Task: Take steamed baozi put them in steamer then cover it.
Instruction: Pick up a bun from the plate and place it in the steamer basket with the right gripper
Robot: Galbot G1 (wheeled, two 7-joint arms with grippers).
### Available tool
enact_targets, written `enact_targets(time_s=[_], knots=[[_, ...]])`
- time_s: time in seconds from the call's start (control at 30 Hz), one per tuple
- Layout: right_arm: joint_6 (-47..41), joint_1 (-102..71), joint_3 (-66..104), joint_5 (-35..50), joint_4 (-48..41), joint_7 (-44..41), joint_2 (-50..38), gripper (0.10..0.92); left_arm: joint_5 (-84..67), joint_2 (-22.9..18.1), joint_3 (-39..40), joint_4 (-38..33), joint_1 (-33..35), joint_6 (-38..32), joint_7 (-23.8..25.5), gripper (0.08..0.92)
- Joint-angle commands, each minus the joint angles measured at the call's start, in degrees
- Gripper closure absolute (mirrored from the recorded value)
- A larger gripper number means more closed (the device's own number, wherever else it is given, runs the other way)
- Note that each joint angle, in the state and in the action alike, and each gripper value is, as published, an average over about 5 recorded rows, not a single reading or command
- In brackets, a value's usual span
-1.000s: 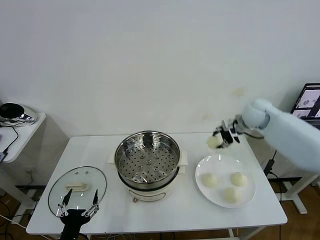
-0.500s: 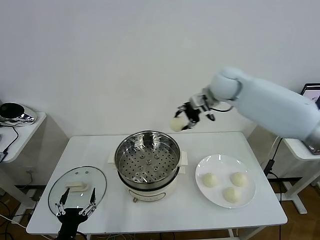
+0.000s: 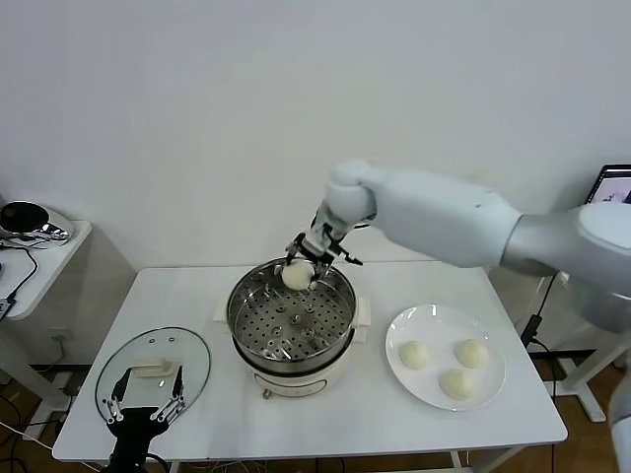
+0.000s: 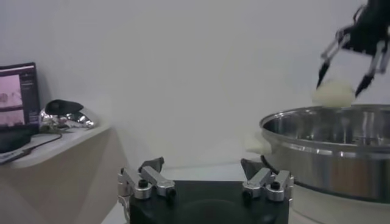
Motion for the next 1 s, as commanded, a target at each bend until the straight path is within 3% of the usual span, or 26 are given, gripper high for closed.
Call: enact_targets(time_s=[0.03, 0.47, 0.7, 0.87, 1.0], knots=[[8.28, -2.55, -1.75, -9.43, -6.06, 2.34, 5.40, 0.423, -0.08, 0.05, -0.01, -0.03, 0.02, 0.00, 0.00, 0.177], [12.59, -4.62, 0.69, -16.26, -12.63, 4.60, 8.33, 0.413, -0.09, -0.22, -0.04, -0.09, 0.02, -0.06, -0.03, 0.177], [12.67, -4.15, 0.50, -14.69, -11.88, 4.41, 7.23, 0.267, -0.08, -0.26, 0.00, 0.04, -0.15, -0.05, -0.04, 0.177], [8.21, -0.58, 0.21, -5.91, -7.25, 2.30, 3.83, 0.207, -0.02, -0.39, 0.12, -0.09, -0.06, -0.04, -0.07, 0.177], [-6.51, 5.25, -0.92, 8.80, 3.25, -1.68, -2.51, 0.203, 0.04, -0.39, 0.22, -0.51, 0.00, 0.02, -0.06, 0.177]])
